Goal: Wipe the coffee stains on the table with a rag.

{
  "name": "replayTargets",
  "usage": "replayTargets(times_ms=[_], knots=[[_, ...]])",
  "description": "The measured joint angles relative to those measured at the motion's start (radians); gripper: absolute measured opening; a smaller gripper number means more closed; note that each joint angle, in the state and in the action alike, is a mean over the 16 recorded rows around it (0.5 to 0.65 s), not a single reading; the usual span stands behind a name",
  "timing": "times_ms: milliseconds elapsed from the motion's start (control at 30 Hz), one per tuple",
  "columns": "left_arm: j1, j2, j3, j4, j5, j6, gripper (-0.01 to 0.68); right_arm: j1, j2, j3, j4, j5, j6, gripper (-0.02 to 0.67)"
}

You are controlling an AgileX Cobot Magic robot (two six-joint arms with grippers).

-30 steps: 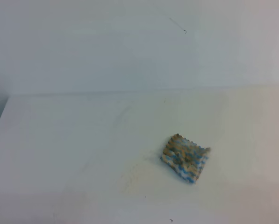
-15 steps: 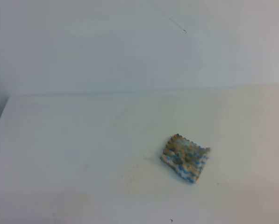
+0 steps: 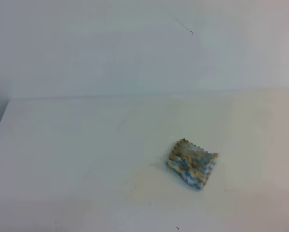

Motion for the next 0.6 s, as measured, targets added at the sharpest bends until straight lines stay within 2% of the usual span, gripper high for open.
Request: replayTargets(times_ms=[600], knots=[[0.000, 0.000, 0.000, 0.000, 0.000, 0.000, 0.001, 0.000, 0.000, 0.002, 0.000, 0.001, 0.000, -0.002]])
